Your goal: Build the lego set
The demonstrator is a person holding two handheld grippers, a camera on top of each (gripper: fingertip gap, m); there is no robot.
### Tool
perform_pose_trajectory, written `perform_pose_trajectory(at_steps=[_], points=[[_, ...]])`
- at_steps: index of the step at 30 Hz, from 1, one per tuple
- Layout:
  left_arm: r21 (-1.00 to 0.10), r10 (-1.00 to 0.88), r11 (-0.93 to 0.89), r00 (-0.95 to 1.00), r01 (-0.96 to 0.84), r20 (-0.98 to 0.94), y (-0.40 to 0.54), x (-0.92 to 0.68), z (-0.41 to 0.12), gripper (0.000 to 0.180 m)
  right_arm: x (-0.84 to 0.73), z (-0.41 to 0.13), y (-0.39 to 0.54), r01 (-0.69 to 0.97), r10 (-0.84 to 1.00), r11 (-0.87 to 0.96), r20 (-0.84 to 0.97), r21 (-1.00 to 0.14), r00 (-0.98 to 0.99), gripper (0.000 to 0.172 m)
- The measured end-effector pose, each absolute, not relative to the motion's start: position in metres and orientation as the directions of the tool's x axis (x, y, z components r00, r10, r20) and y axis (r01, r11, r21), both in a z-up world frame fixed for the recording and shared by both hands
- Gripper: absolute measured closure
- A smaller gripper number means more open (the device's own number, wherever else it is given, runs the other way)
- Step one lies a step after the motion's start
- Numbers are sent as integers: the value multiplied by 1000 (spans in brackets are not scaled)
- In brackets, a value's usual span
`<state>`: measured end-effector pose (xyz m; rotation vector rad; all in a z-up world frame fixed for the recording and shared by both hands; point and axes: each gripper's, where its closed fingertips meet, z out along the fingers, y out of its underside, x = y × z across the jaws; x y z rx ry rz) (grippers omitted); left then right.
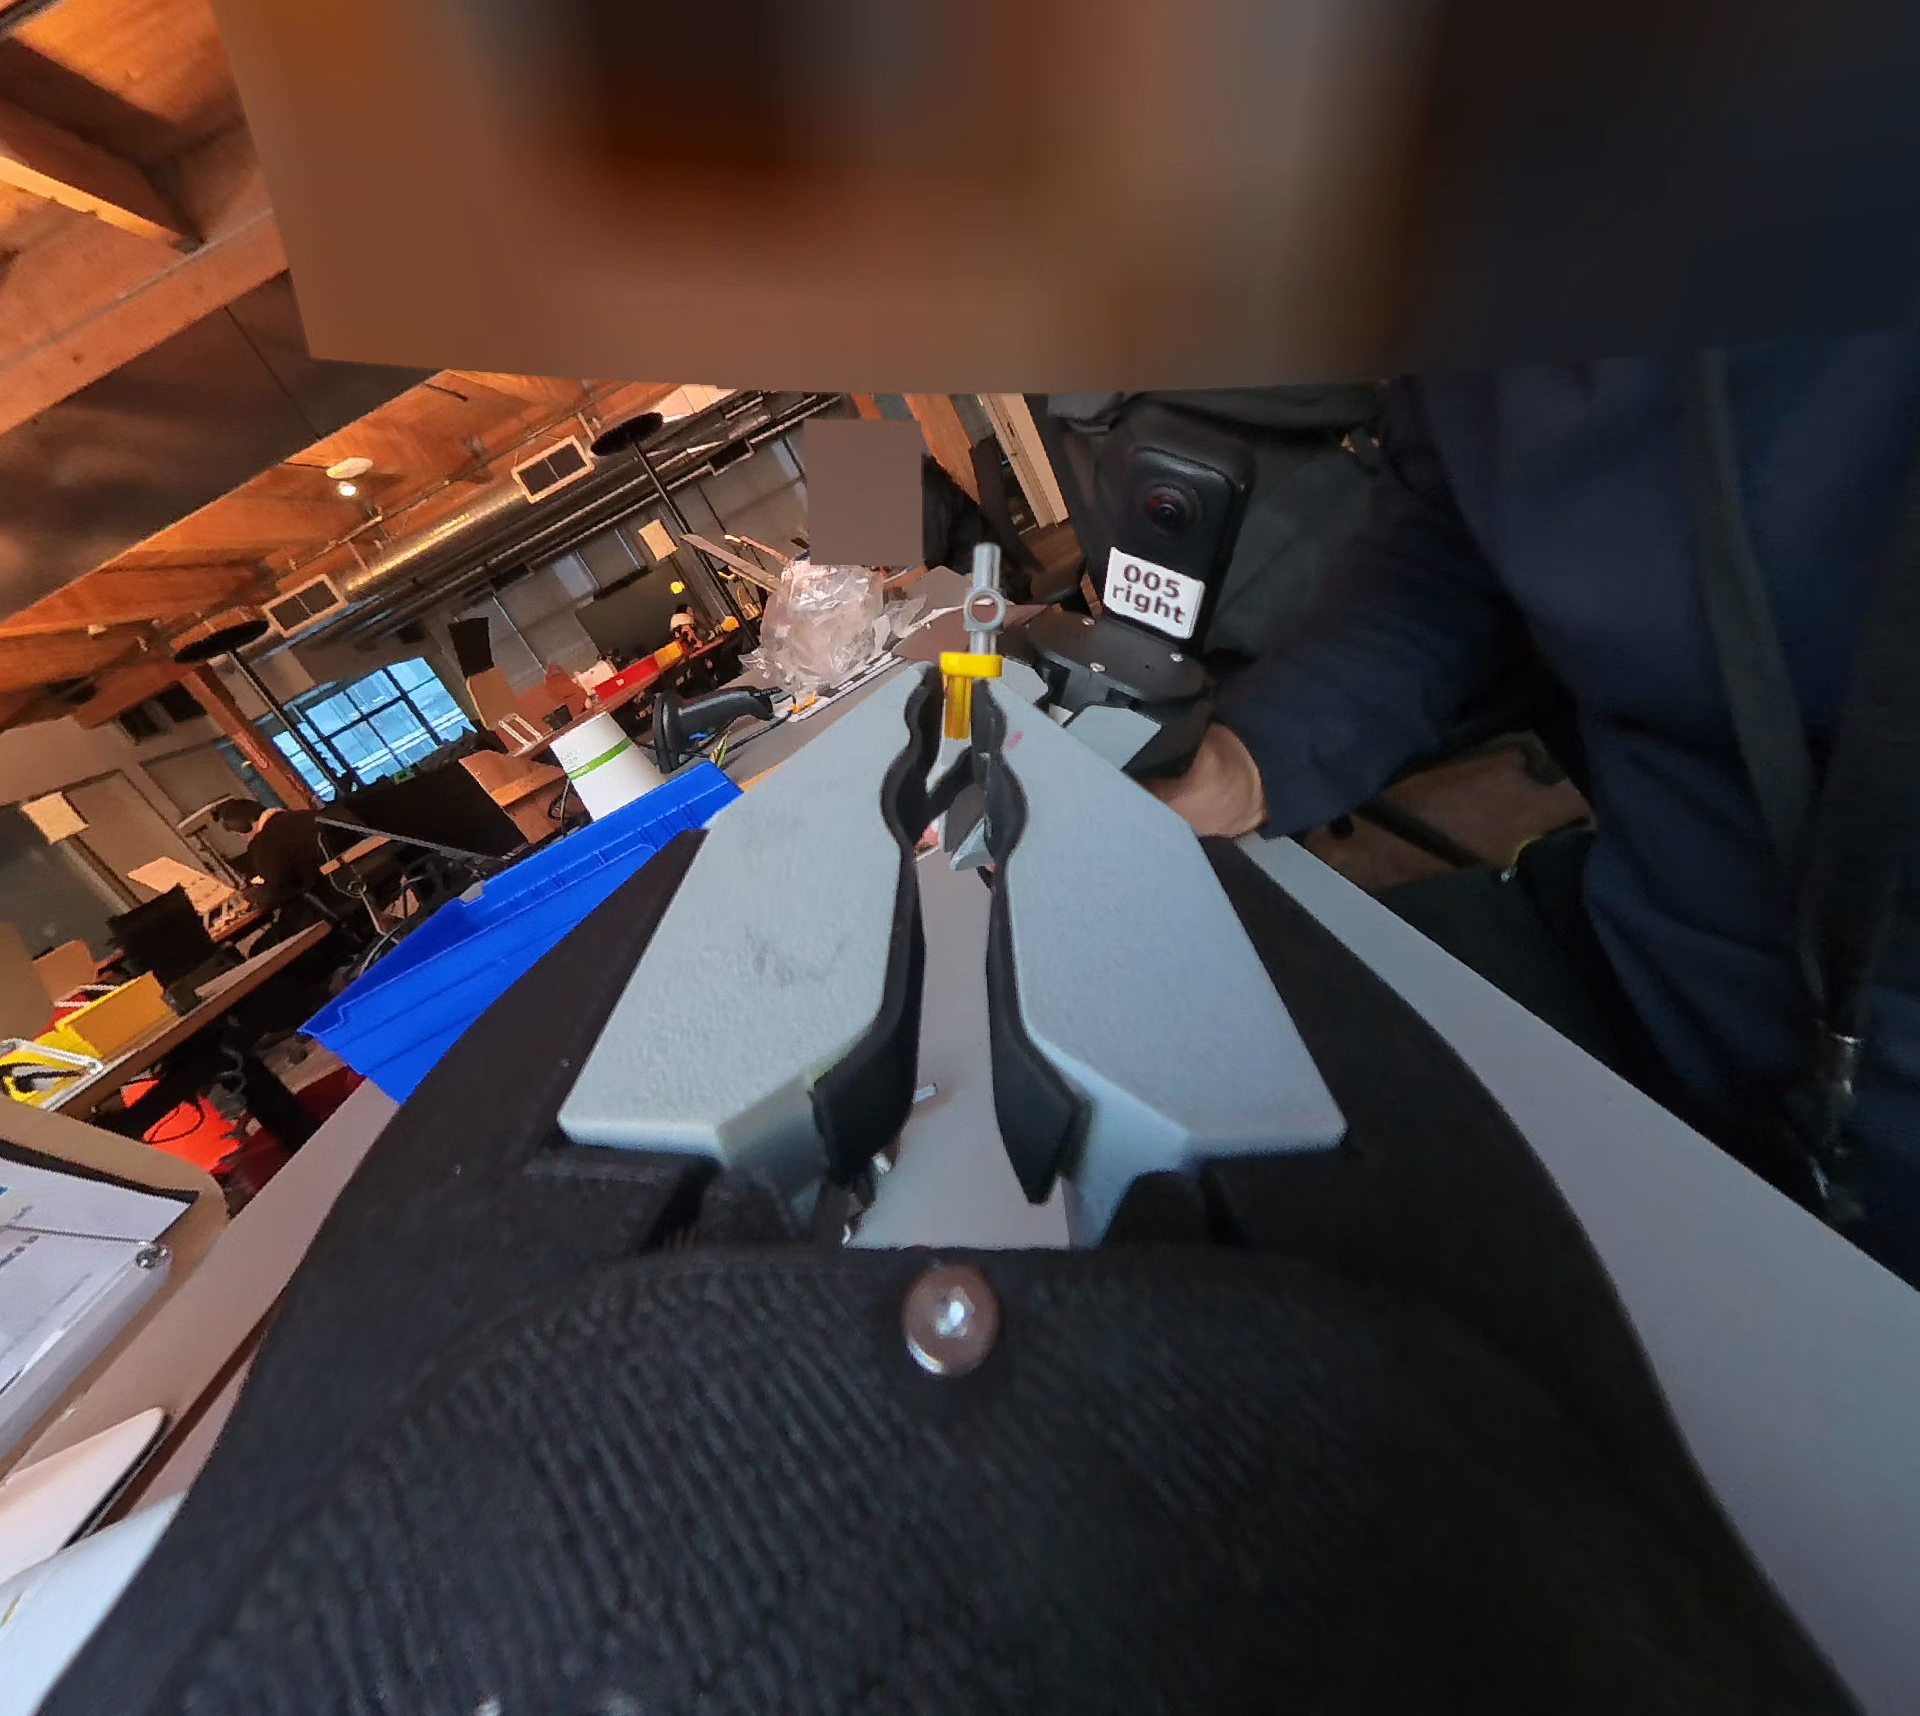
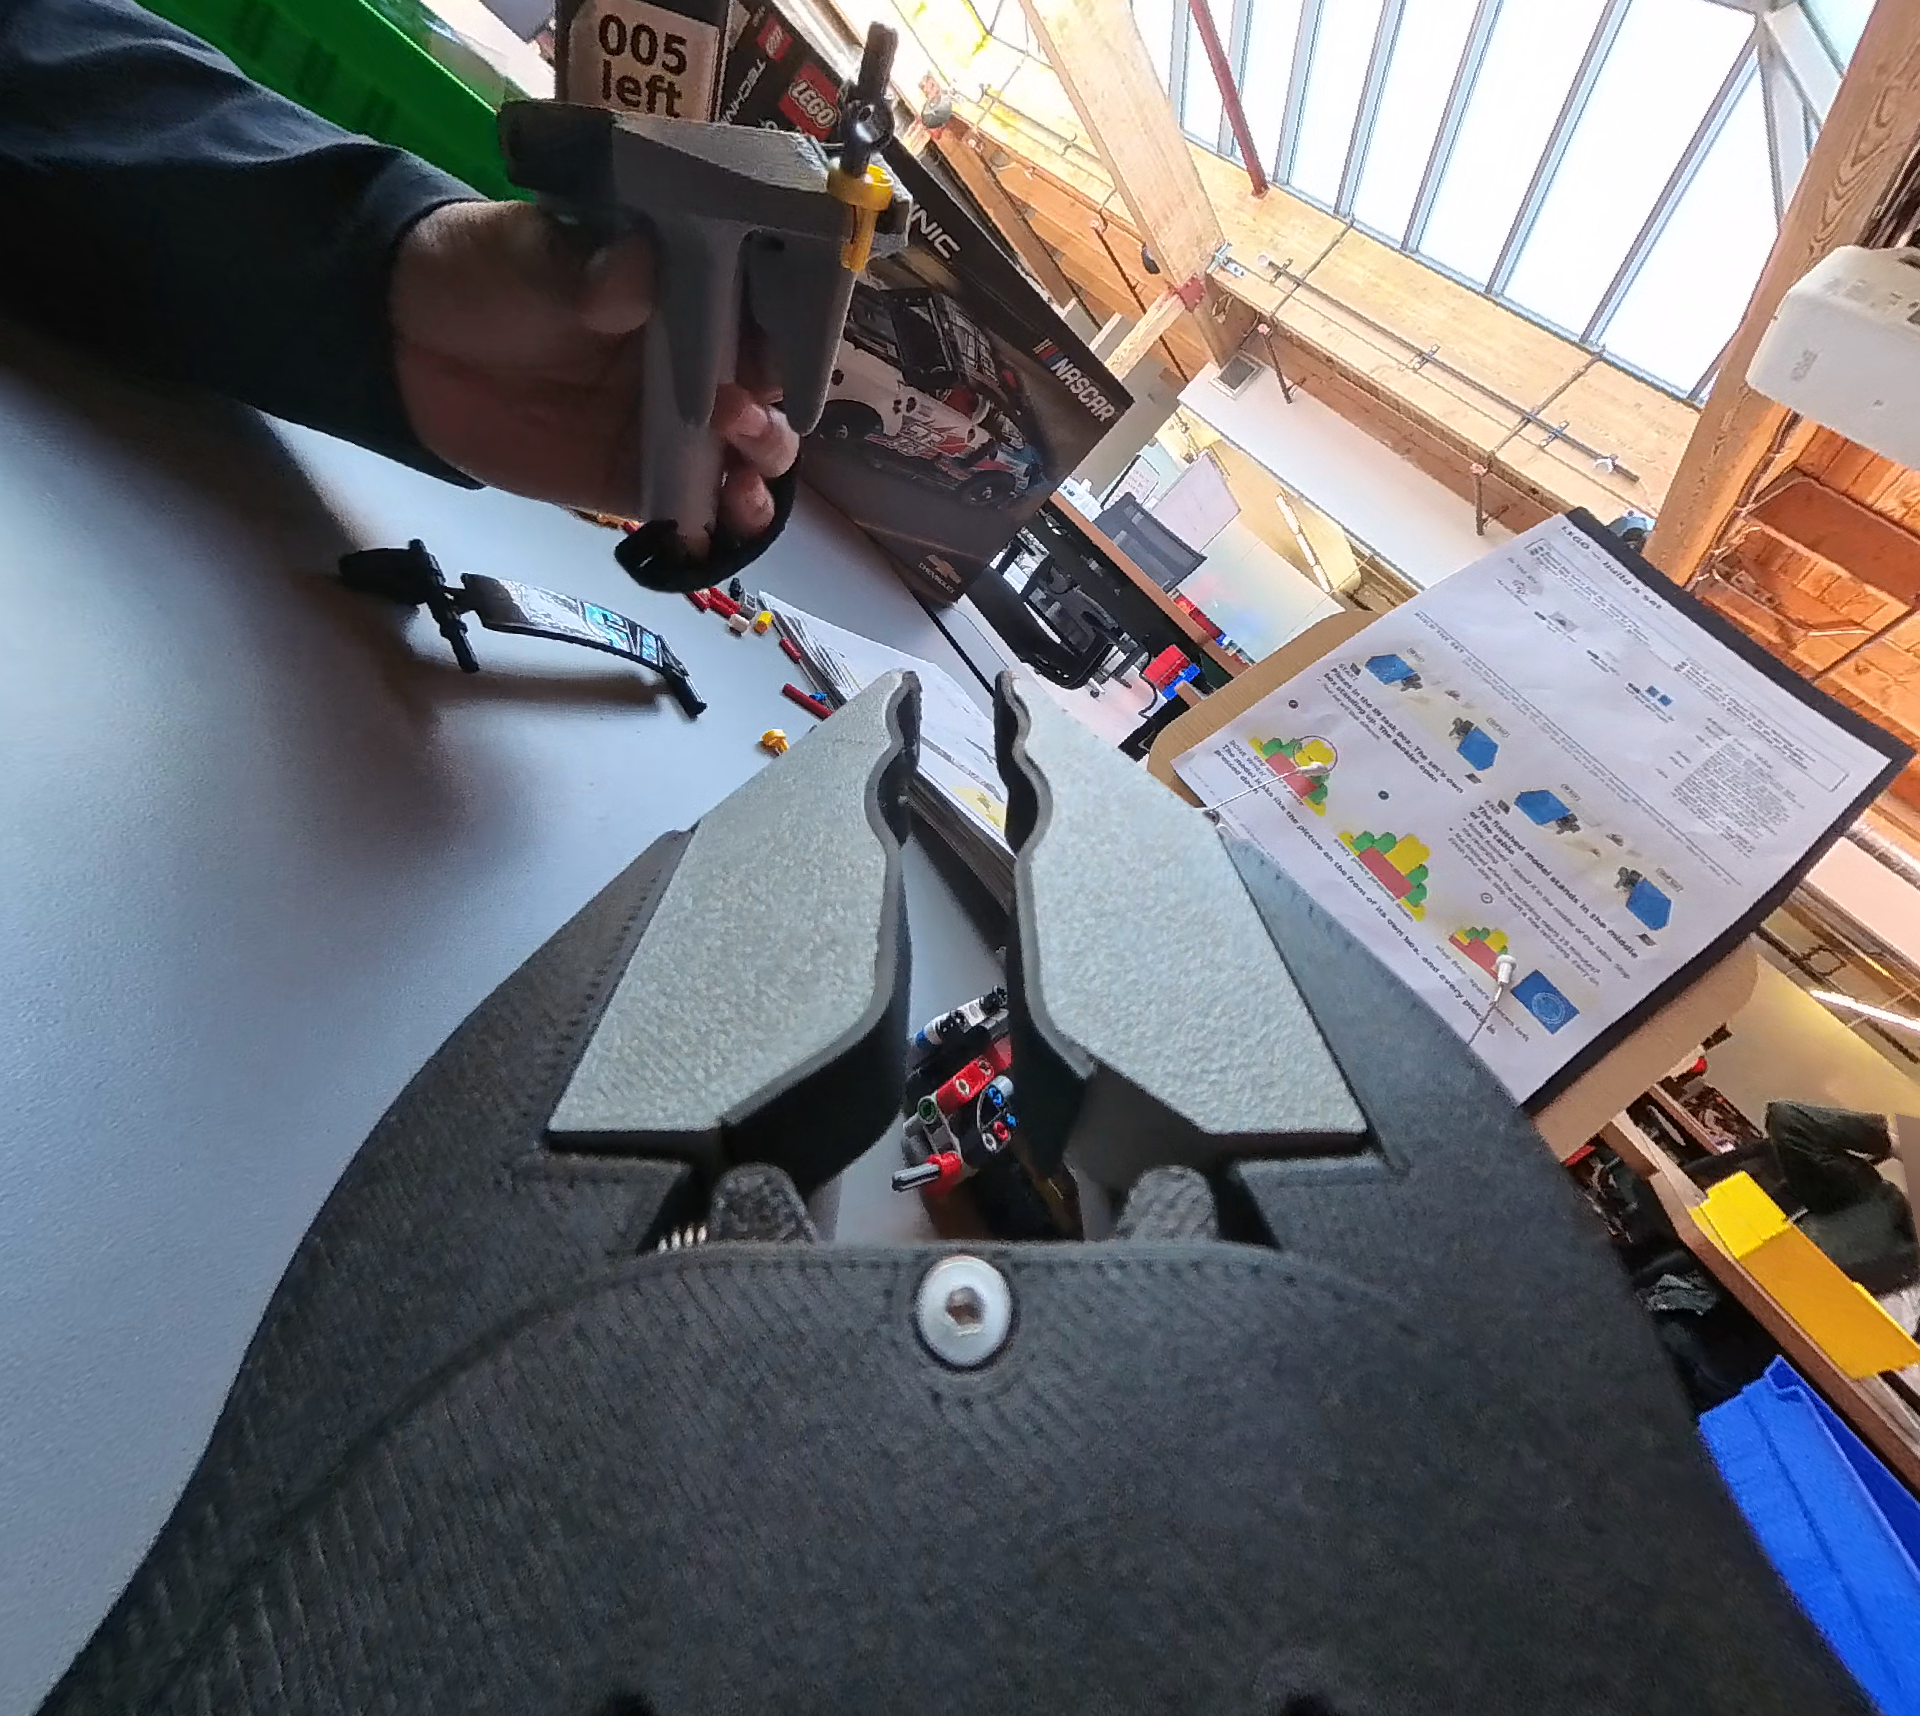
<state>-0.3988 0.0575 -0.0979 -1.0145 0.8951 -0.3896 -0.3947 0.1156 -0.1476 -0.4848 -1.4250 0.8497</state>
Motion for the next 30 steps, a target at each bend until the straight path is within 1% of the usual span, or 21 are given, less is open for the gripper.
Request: perform_pose_trajectory(at_steps=[5,8,10,13,15,16,18,20,23,26,28,30], points=[[-853,-658,503,578,-138,-482,57,-394,-102,179,-394,-148,114,-219,743,641,666,-736,-65,161],[-839,-641,505,564,-201,-521,60,-391,-109,179,-391,-146,109,-242,739,637,669,-732,-78,160],[-822,-620,500,550,-273,-560,63,-390,-116,178,-387,-145,99,-286,733,620,670,-730,-120,156],[-777,-571,446,528,-444,-629,77,-392,-138,178,-381,-149,80,-328,714,591,667,-737,-213,163],[-724,-537,373,501,-581,-679,89,-398,-159,178,-384,-155,78,-302,713,590,659,-749,-241,163],[-692,-517,343,488,-635,-703,94,-400,-167,178,-386,-158,79,-284,717,590,652,-756,-246,160],[-653,-494,285,477,-701,-727,101,-404,-177,178,-389,-161,83,-250,736,576,627,-778,-255,156],[-659,-505,269,480,-703,-718,101,-402,-180,178,-392,-166,86,-202,767,540,577,-817,-282,158],[-654,-517,238,476,-718,-711,103,-403,-187,178,-397,-173,92,-133,798,505,520,-853,-303,155],[-666,-551,201,479,-719,-683,104,-403,-196,178,-399,-176,94,-113,803,504,512,-856,-304,156],[-683,-576,163,493,-712,-652,104,-402,-201,178,-400,-182,94,-91,793,521,521,-849,-315,163],[-699,-584,140,511,-702,-630,105,-401,-202,177,-402,-192,92,-57,775,548,532,-835,-340,165]])
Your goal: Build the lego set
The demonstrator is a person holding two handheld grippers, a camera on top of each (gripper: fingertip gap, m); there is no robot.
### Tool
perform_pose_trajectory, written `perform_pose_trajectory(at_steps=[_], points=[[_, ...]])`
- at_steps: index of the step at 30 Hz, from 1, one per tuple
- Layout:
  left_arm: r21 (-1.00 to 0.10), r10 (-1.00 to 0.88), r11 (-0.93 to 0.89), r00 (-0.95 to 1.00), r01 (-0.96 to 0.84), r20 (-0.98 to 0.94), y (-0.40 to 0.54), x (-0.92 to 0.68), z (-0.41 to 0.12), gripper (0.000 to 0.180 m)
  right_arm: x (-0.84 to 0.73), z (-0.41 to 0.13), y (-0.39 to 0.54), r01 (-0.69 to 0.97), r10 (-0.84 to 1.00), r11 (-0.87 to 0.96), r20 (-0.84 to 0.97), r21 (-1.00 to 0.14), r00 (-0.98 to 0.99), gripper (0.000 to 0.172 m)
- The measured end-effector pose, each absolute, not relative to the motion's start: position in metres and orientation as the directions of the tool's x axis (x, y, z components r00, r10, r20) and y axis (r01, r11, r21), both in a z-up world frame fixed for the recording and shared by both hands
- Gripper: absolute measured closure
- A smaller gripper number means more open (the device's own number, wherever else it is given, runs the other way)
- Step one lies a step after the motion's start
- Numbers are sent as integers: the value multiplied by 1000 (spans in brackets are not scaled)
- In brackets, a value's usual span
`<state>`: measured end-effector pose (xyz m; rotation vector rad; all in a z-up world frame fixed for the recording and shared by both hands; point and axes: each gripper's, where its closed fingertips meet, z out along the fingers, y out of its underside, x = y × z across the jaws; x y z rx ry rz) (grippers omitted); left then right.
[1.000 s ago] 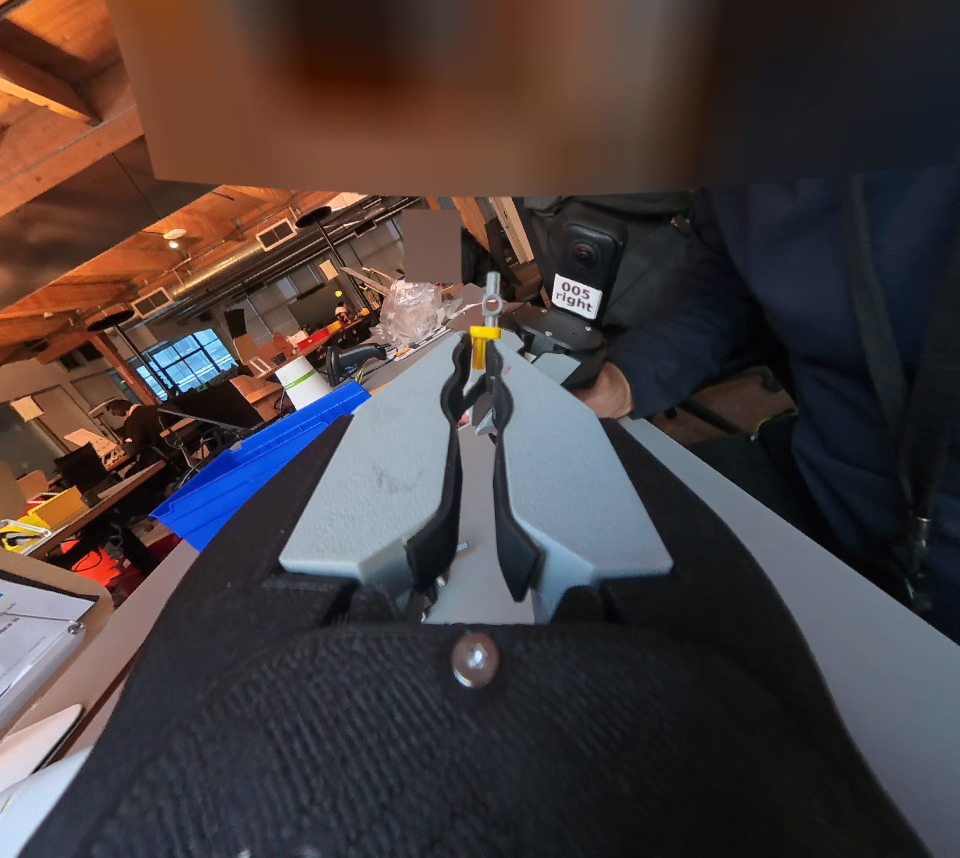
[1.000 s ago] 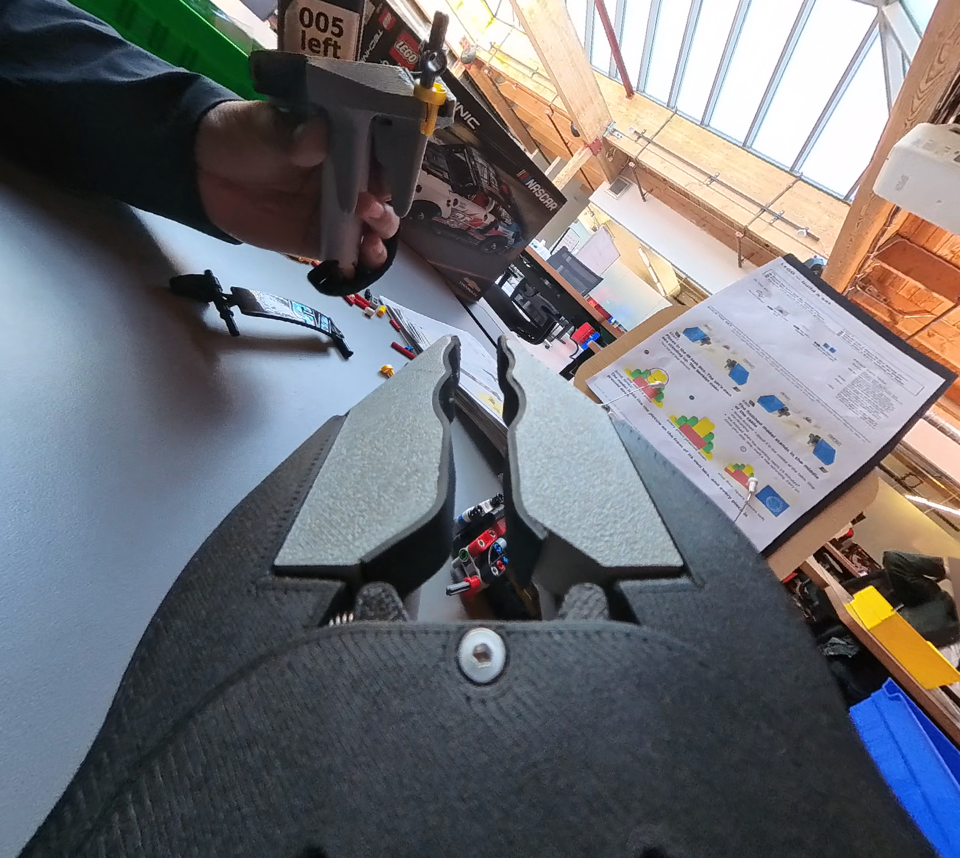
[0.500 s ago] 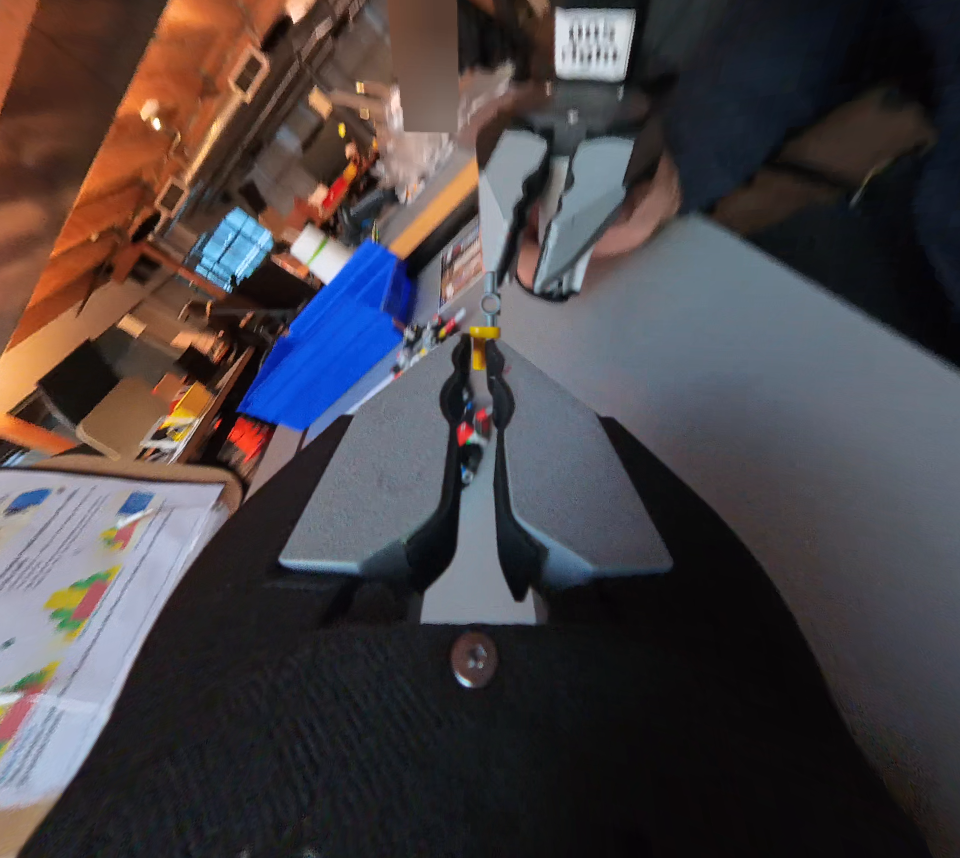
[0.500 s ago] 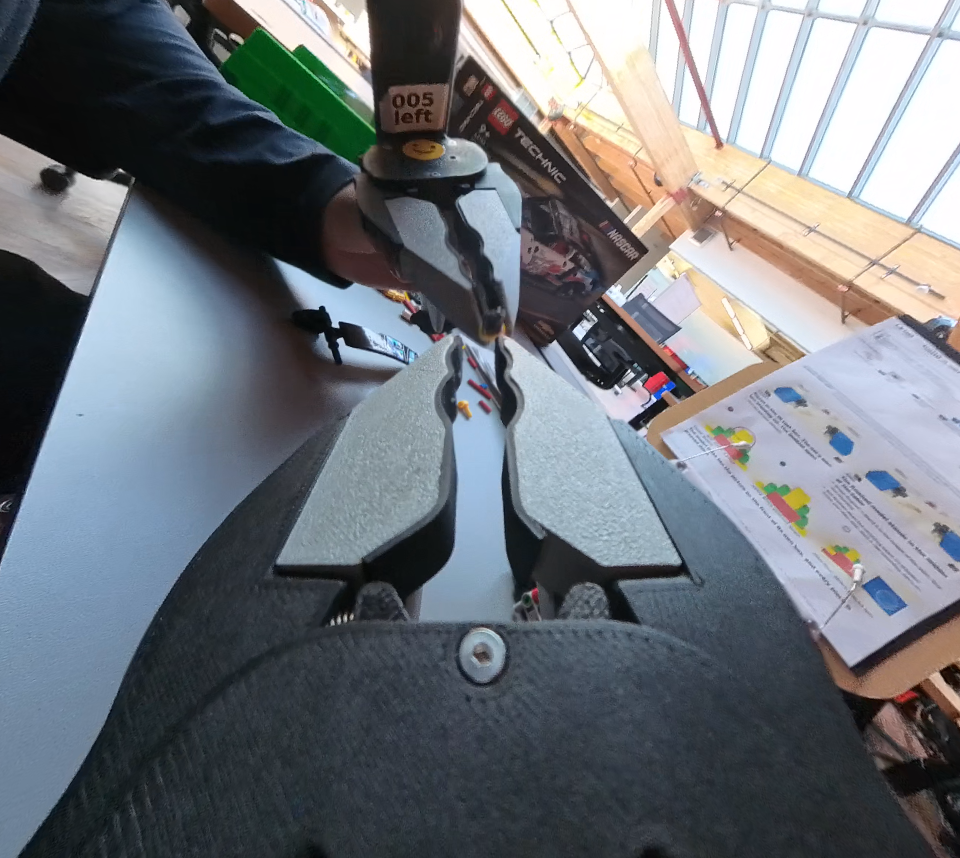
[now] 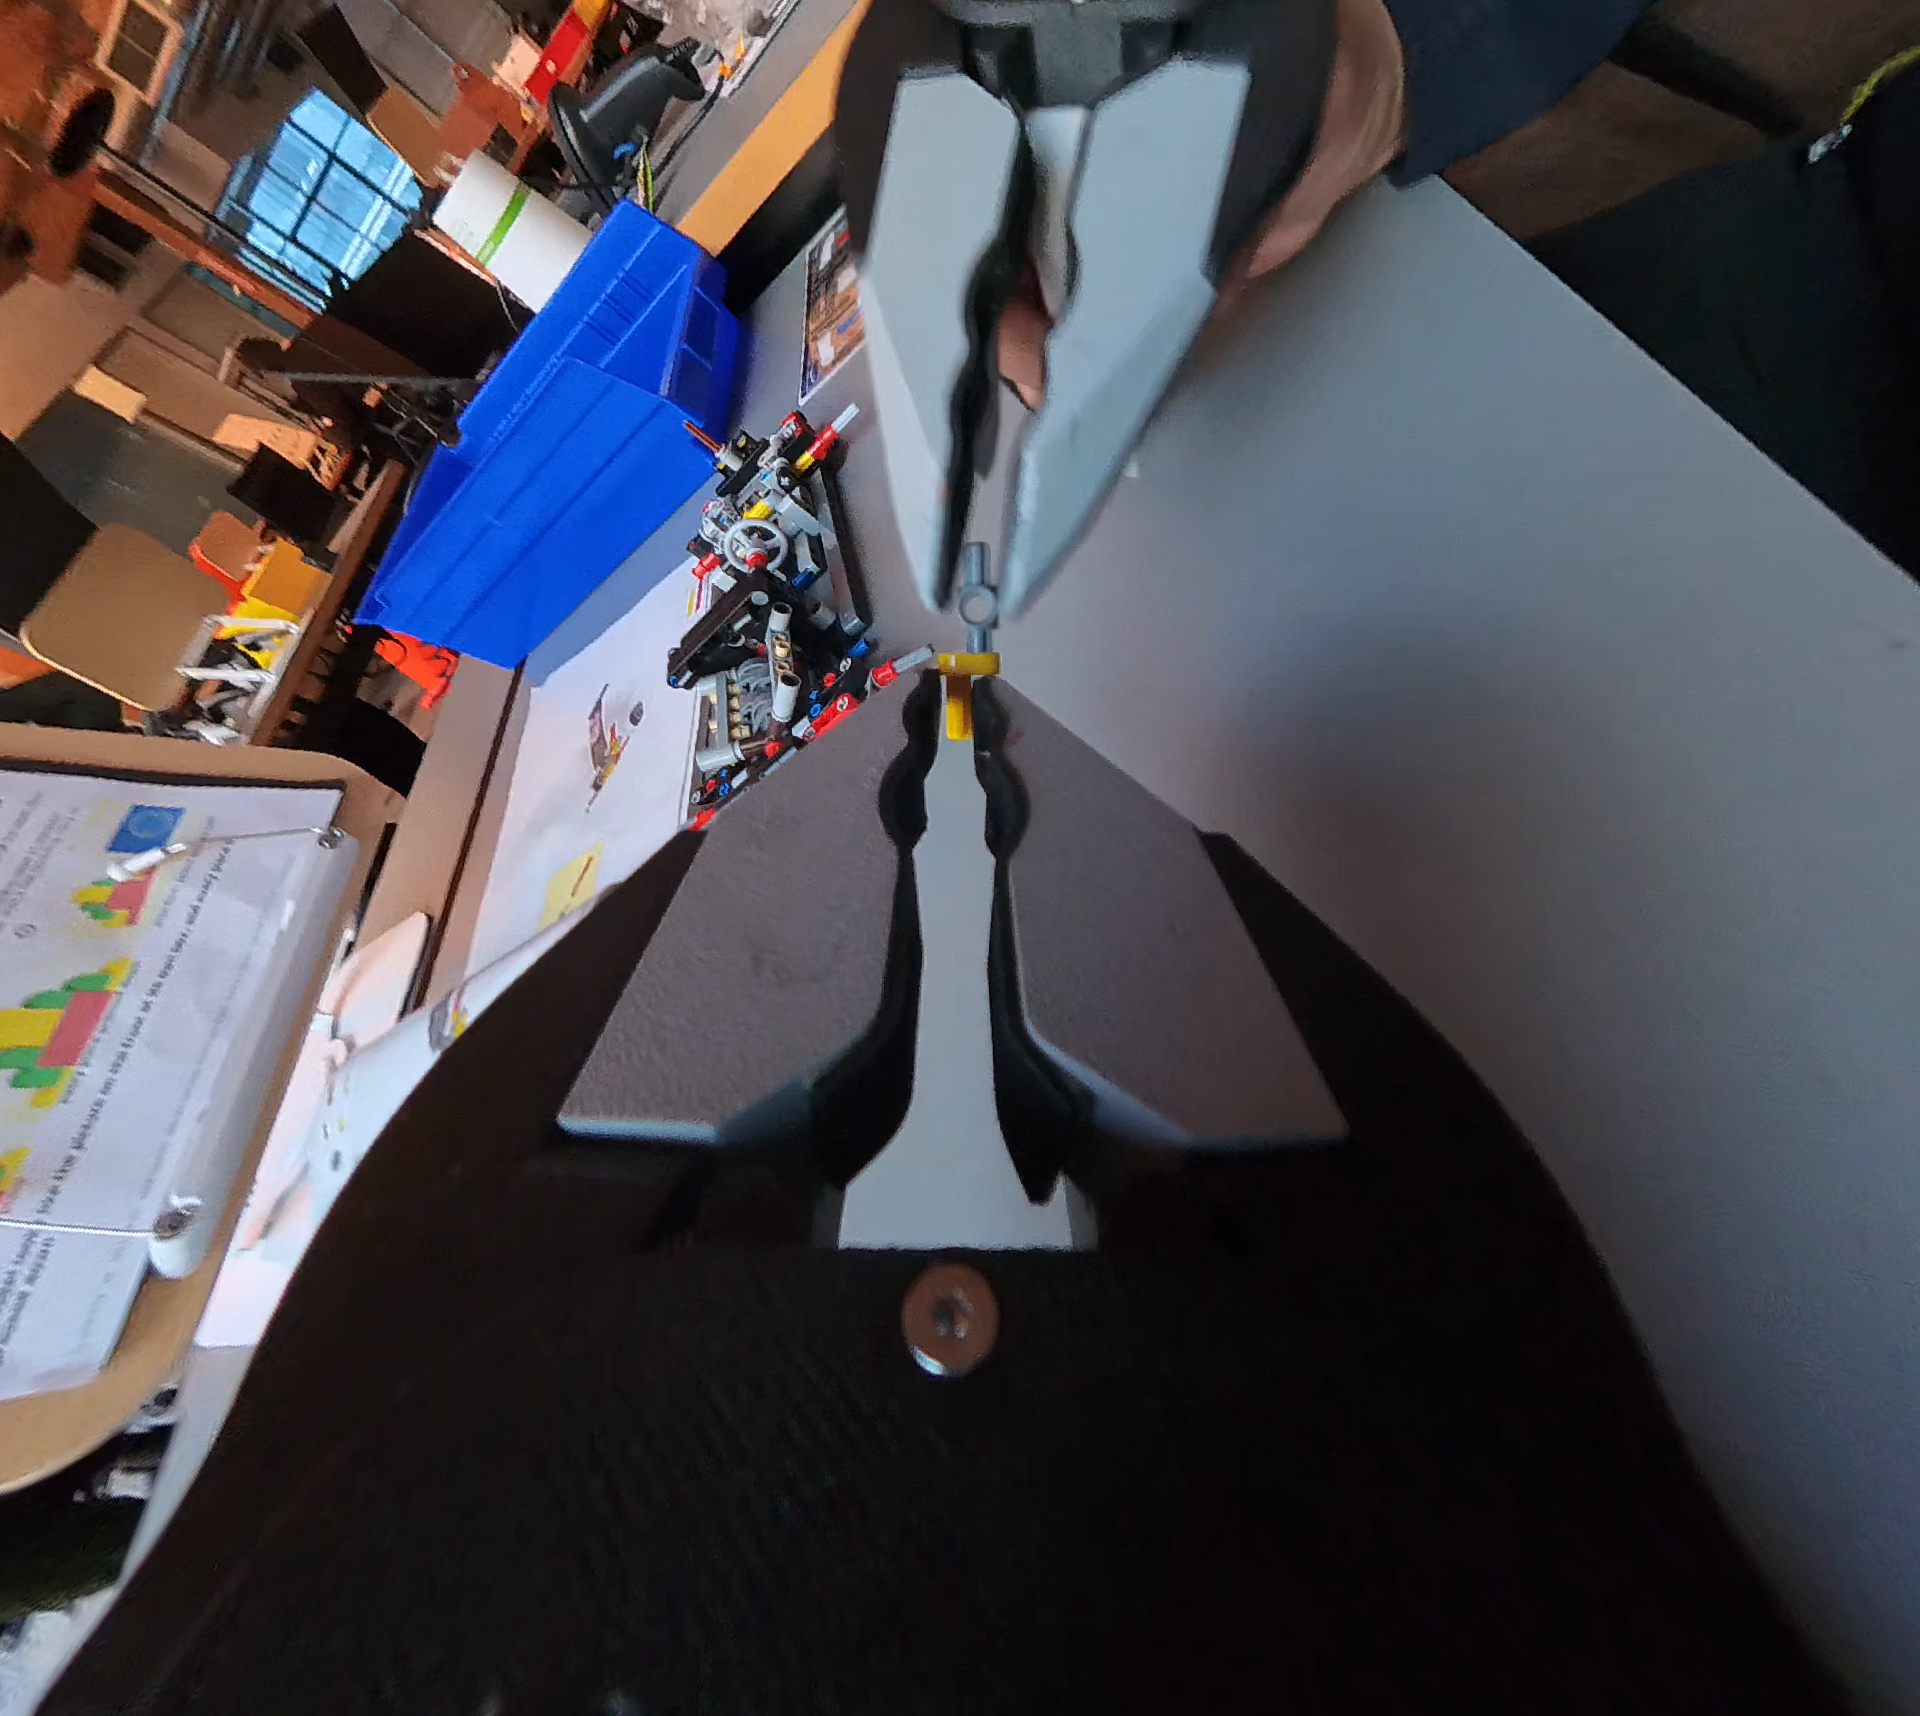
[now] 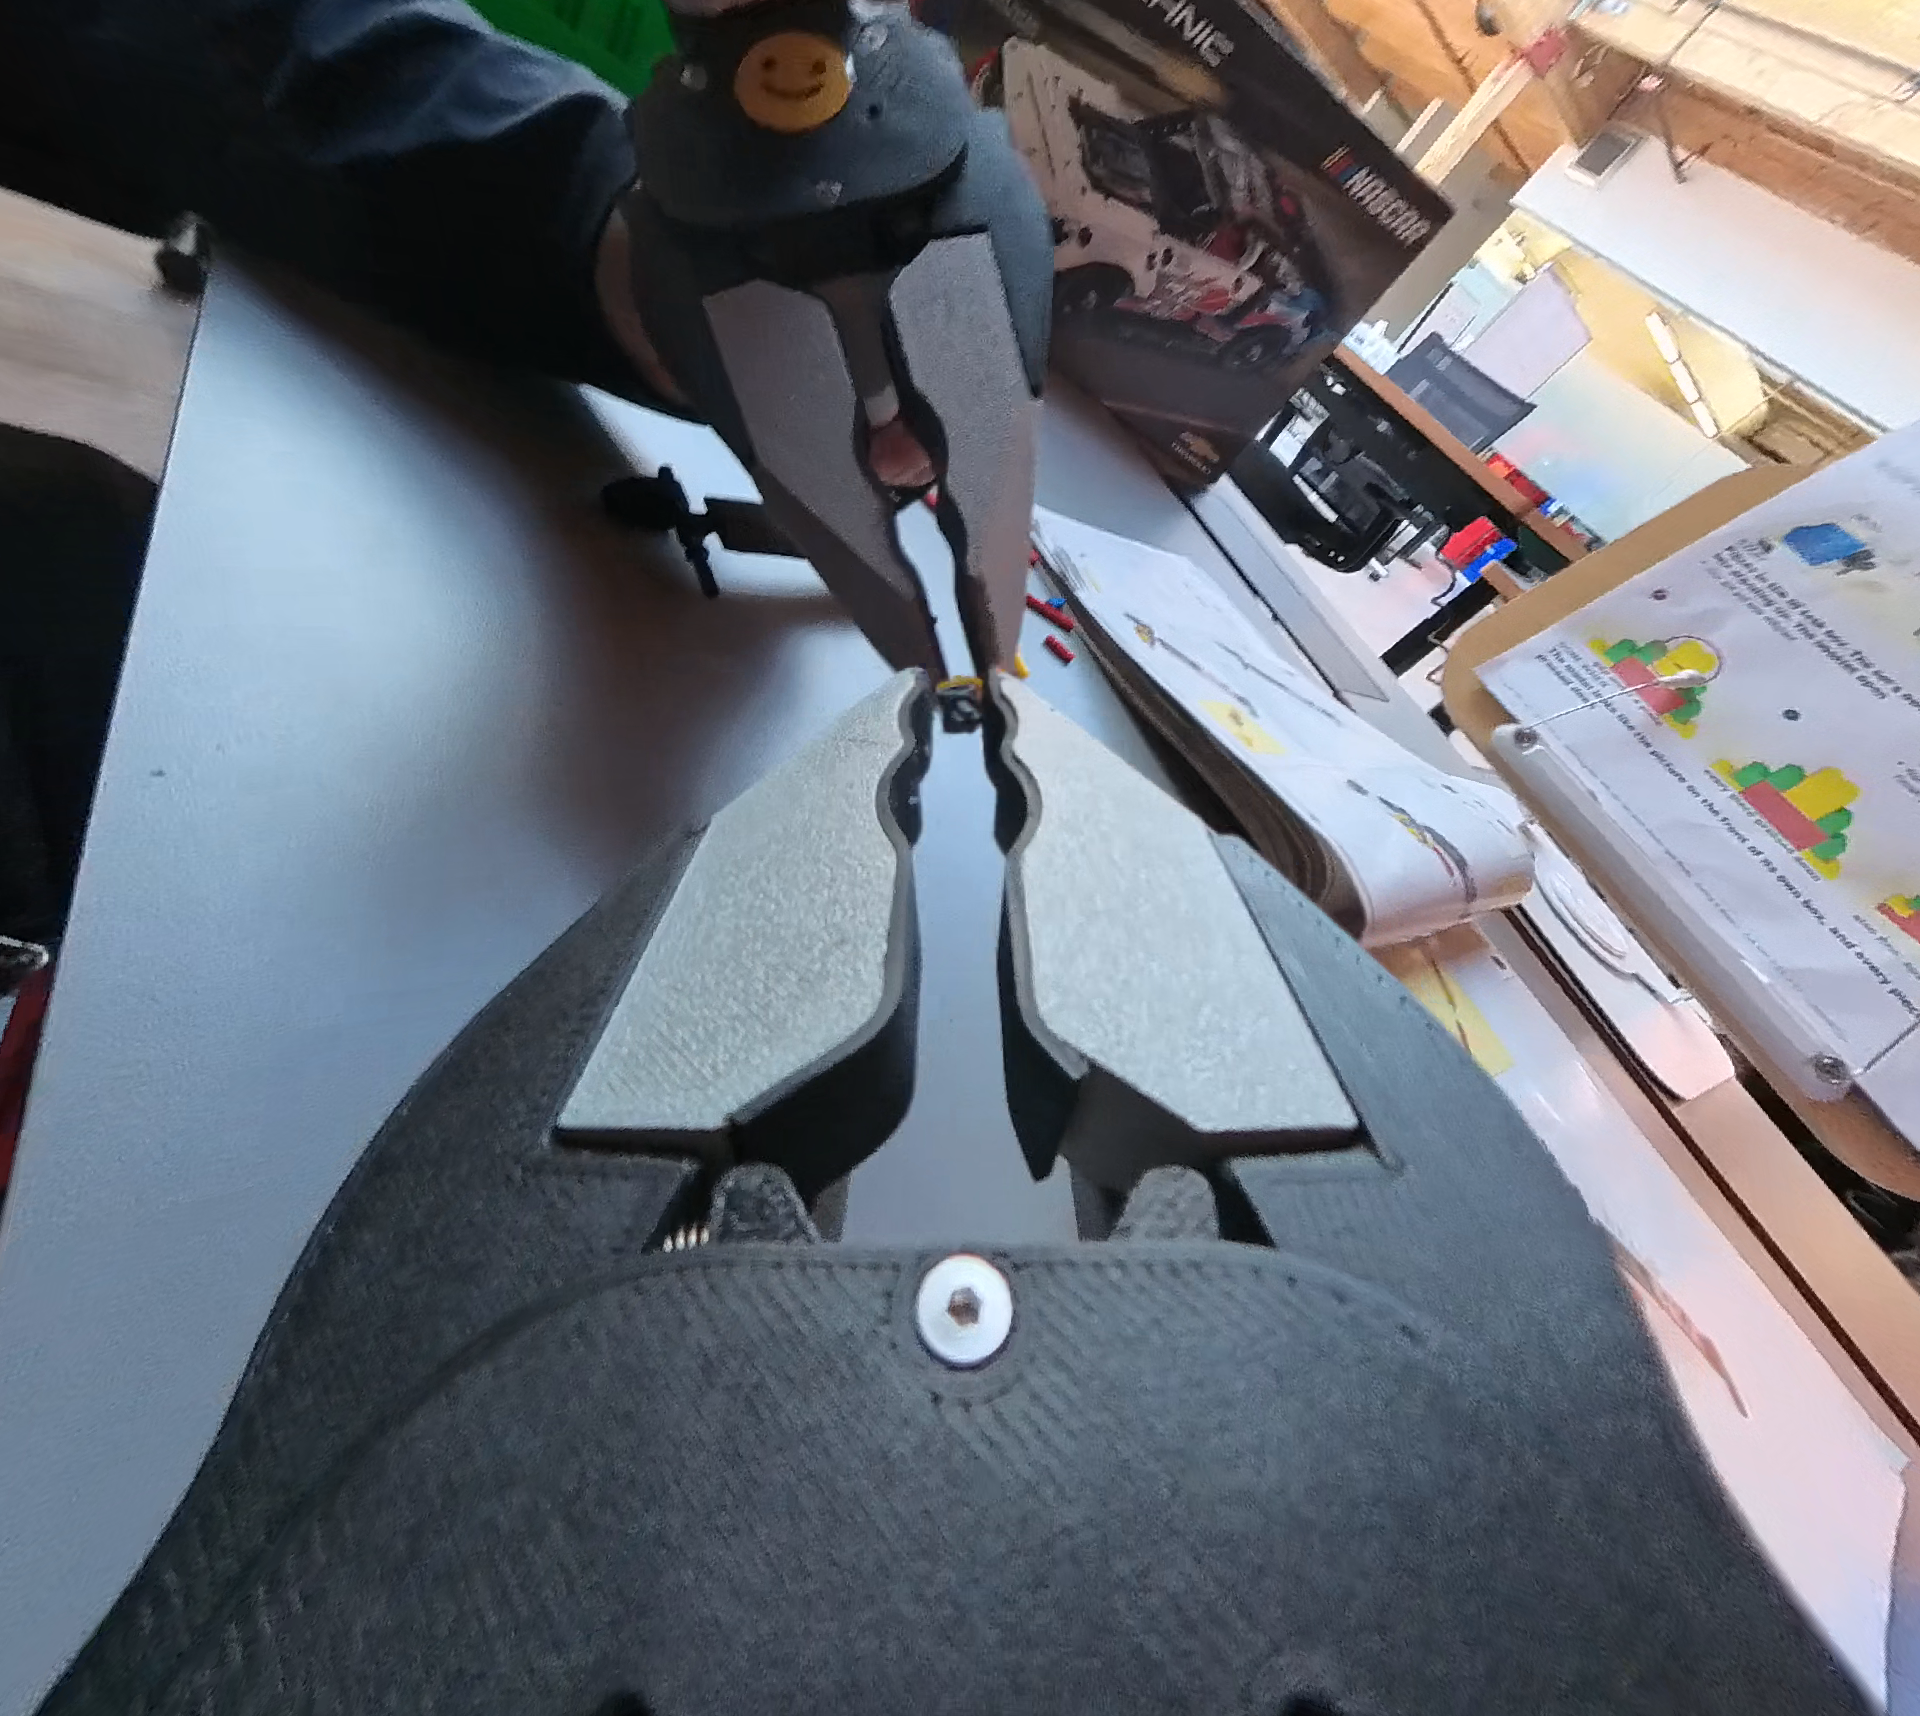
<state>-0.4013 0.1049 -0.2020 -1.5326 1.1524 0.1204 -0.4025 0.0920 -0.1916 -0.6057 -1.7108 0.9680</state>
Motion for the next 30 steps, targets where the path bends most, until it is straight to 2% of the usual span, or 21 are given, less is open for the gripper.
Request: perform_pose_trajectory(at_steps=[3,9,16,23,30], points=[[-742,-605,88,556,-665,-570,104,-401,-202,178,-404,-196,90,-49,757,580,559,-813,-339,157],[-777,-640,7,594,-630,-487,101,-398,-206,178,-403,-197,91,-46,759,570,547,-821,-353,165],[-830,-649,-78,660,-552,-377,97,-398,-201,179,-403,-193,90,-59,780,523,506,-850,-368,164],[-850,-611,-186,735,-493,-293,98,-417,-204,179,-403,-182,103,-47,857,374,365,-926,-365,170],[-860,-583,-314,797,-401,-159,101,-435,-213,179,-399,-165,121,-79,910,165,183,-983,-372,163]])
